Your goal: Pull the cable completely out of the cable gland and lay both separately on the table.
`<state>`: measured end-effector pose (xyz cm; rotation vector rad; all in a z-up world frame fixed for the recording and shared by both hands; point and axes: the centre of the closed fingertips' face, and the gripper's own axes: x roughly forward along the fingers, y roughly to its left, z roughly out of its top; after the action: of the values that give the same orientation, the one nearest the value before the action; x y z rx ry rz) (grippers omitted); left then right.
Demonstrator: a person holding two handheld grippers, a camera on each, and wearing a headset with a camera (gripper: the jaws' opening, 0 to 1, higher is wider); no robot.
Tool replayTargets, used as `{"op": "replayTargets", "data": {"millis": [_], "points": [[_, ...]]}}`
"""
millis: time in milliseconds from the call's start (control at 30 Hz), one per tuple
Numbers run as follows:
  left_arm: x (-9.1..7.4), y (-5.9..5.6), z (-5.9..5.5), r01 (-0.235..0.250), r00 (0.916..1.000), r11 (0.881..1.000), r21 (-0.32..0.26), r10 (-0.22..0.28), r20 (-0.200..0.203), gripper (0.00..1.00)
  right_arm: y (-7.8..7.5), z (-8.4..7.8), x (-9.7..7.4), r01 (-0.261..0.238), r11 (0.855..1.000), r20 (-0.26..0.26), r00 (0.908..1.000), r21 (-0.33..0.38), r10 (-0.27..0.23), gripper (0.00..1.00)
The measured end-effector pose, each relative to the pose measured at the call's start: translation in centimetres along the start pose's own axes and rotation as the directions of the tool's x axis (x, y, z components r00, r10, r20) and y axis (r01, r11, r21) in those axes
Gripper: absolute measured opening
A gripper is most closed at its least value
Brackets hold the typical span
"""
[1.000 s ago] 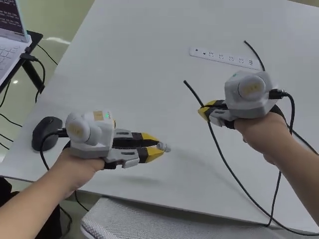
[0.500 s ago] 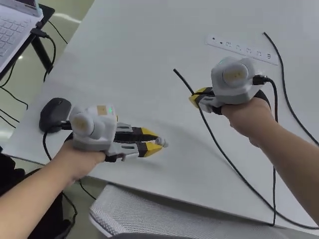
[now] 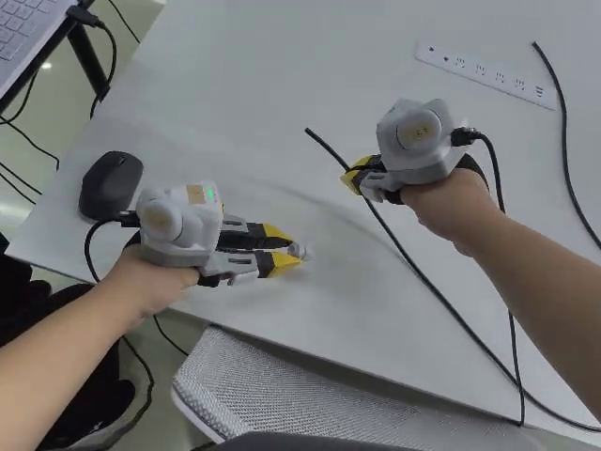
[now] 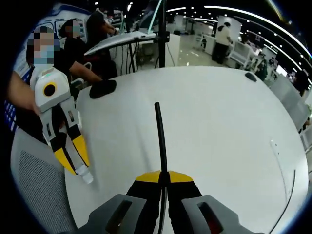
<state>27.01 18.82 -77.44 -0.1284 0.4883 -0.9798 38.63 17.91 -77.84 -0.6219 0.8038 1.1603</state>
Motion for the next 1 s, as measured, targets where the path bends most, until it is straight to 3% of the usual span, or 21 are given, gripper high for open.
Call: {"op": "replayTargets", "data": {"millis": [200, 433, 800, 1000], "points": [[0.2, 1.3, -1.4, -0.022, 0.9997, 1.000, -0.015, 0.022, -0.015, 0.15, 1.0, -0.5, 1.8, -0.047, 0.998, -0.029, 0.9985, -0.031, 0.046, 0.00], [0.7, 1.5, -2.3, -0.028, 0.9990, 0.999, -0.030, 0.026, -0.035, 0.15, 1.4, -0.8, 2.7, -0.071, 0.996, -0.042, 0.9968, -0.045, 0.069, 0.00], [0.9, 1.3, -2.5, -0.029, 0.9990, 0.999, -0.027, 0.028, -0.036, 0.15, 1.7, -1.0, 3.6, -0.082, 0.994, -0.046, 0.9958, -0.074, 0.079, 0.00], [0.7, 2.0, -2.6, -0.054, 0.9980, 0.998, -0.015, 0.054, -0.034, 0.15, 1.8, -1.1, 3.8, -0.080, 0.993, -0.053, 0.9957, -0.082, 0.076, 0.00]]}}
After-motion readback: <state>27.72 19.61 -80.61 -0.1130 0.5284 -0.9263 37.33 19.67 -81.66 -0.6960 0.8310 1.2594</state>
